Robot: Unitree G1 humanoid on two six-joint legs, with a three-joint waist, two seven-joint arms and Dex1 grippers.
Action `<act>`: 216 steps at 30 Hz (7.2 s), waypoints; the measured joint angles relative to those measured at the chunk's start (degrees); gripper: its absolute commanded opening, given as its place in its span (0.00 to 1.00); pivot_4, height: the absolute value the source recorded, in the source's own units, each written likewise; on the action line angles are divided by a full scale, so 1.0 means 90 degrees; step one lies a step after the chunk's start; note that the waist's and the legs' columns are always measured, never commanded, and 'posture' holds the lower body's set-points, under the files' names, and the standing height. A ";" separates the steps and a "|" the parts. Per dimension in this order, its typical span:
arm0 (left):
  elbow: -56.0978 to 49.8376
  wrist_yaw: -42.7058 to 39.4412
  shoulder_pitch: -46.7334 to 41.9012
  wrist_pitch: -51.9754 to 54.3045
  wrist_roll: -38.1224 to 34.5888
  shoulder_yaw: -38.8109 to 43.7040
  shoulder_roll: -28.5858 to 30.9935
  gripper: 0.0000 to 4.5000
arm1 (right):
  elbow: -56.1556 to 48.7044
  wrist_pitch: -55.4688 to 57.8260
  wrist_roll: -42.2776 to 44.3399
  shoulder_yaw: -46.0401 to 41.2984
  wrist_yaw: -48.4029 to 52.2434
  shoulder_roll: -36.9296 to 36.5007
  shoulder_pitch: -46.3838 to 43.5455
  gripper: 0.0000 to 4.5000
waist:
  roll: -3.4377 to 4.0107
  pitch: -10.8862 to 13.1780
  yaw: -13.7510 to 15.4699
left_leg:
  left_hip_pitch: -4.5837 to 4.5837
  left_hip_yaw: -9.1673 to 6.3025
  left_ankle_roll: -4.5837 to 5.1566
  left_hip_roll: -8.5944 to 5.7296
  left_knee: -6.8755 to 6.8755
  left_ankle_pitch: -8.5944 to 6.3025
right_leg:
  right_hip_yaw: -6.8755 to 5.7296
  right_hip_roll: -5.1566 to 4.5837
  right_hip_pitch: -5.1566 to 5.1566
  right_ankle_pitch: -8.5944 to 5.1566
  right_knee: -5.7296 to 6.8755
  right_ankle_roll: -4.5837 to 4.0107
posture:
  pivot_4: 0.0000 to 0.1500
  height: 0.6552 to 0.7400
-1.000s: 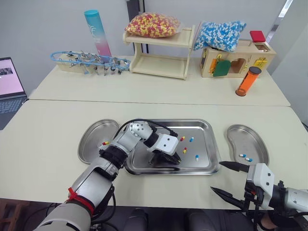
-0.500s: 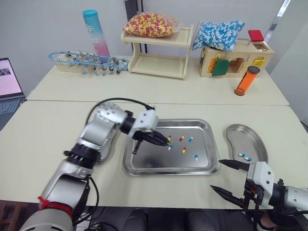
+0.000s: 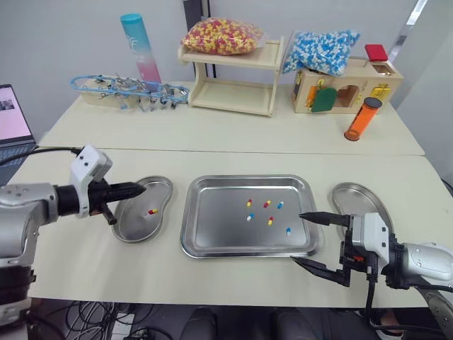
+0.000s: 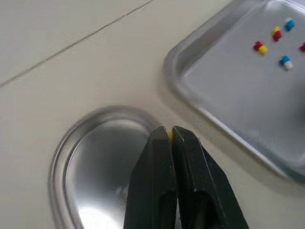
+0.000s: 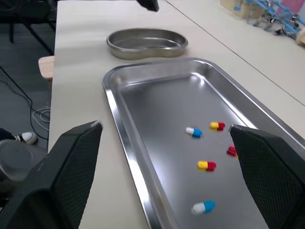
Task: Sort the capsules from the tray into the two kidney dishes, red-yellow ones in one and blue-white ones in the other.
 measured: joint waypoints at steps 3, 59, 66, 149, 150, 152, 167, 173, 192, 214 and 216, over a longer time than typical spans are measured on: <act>-0.0002 0.0250 0.0194 0.0065 -0.0001 0.0000 -0.0030 0.00 | 0.0102 0.0018 0.0018 0.0066 0.0091 -0.0038 -0.0082 1.00 | -0.0003 -0.0001 0.0064 | -0.0001 0.0000 0.0000 0.0000 0.0000 0.0000 | -0.0001 0.0000 0.0000 0.0000 0.0000 0.0000 | 1.00 1.00; -0.2993 0.0690 0.5573 -0.2418 -0.1264 0.1870 -0.2563 1.00 | 0.1850 -0.1253 -0.0553 -0.3426 0.0686 -0.0127 0.2515 1.00 | -0.0004 -0.0011 0.0066 | 0.0012 0.0038 0.0003 0.0002 -0.0002 -0.0003 | 0.0030 -0.0004 0.0010 -0.0001 -0.0009 -0.0006 | 1.00 1.00; -0.3099 0.0337 0.5534 -0.3029 -0.1140 0.1263 -0.2450 1.00 | 0.1840 -0.0794 -0.0492 -0.3347 0.0829 -0.0771 0.2030 1.00 | -0.0005 -0.0012 0.0070 | 0.0010 0.0038 0.0003 0.0001 -0.0003 -0.0003 | 0.0029 -0.0005 0.0009 -0.0001 -0.0014 -0.0005 | 1.00 1.00; -0.3338 0.0749 0.3803 -0.2814 -0.1242 -0.0568 -0.1759 1.00 | 0.4204 0.0478 -0.3467 0.3825 0.2880 0.1612 -0.5894 0.01 | 0.0013 -0.0001 0.0029 | -0.0019 0.0014 0.0001 0.0002 -0.0010 -0.0002 | 0.0020 0.0000 -0.0046 0.0000 0.0004 -0.0007 | 1.00 1.00; -0.3346 0.0749 0.3750 -0.2809 -0.1249 -0.0587 -0.1756 1.00 | 0.3782 0.0734 -0.3296 0.3655 0.2867 0.1487 -0.5753 0.01 | 0.0014 0.0001 0.0044 | -0.0023 0.0012 0.0001 0.0001 -0.0010 -0.0002 | 0.0019 0.0000 -0.0049 0.0000 0.0003 -0.0007 | 1.00 1.00; -0.3363 0.0753 0.3680 -0.2796 -0.1256 -0.0629 -0.1750 1.00 | 0.3039 0.1207 -0.2962 0.3356 0.2796 0.1319 -0.5633 0.01 | 0.0015 0.0001 0.0045 | -0.0027 0.0013 0.0002 0.0001 -0.0010 -0.0002 | 0.0019 0.0000 -0.0050 0.0000 0.0002 -0.0007 | 1.00 1.00; -0.3877 0.0490 0.3123 -0.2680 -0.1503 -0.1486 -0.1581 1.00 | 0.1565 0.3251 -0.2172 -0.0526 0.1235 -0.1588 -0.2094 0.01 | 0.0012 0.0000 0.0026 | -0.0021 0.0033 0.0004 0.0000 -0.0010 -0.0003 | 0.0033 -0.0002 -0.0044 0.0000 0.0001 -0.0006 | 1.00 1.00; -0.3839 0.0479 0.2794 -0.2639 -0.1519 -0.1721 -0.1600 1.00 | 0.2408 0.2789 -0.2367 -0.0623 0.0601 -0.1513 -0.1385 0.01 | 0.0012 0.0000 0.0026 | -0.0019 0.0037 0.0004 0.0000 -0.0007 -0.0003 | 0.0034 -0.0002 -0.0040 0.0000 0.0001 -0.0006 | 1.00 1.00; -0.3745 0.0508 0.2661 -0.2612 -0.1539 -0.1752 -0.1611 1.00 | 0.2366 0.2620 -0.1688 -0.1312 0.0342 -0.1705 -0.1147 0.84 | 0.0013 0.0001 0.0057 | -0.0021 0.0034 0.0003 0.0000 -0.0008 -0.0003 | 0.0030 -0.0002 -0.0036 0.0000 -0.0004 -0.0005 | 1.00 1.00; -0.2750 0.2320 0.4530 -0.3620 -0.0761 0.0317 -0.2873 1.00 | 0.1299 -0.1144 -0.0942 -0.2645 0.0658 0.0508 0.1849 0.84 | -0.0004 -0.0006 0.0063 | 0.0006 0.0027 0.0003 0.0001 -0.0009 -0.0003 | 0.0021 -0.0003 0.0004 -0.0001 -0.0013 -0.0004 | 1.00 1.00; -0.2629 0.2517 0.4791 -0.3843 -0.0602 0.0559 -0.3015 1.00 | 0.1679 -0.1675 -0.1074 -0.2869 0.0567 0.0727 0.2104 0.84 | -0.0004 -0.0006 0.0061 | 0.0003 0.0030 0.0003 0.0000 -0.0011 -0.0004 | 0.0024 -0.0004 0.0003 -0.0001 -0.0021 -0.0004 | 1.00 1.00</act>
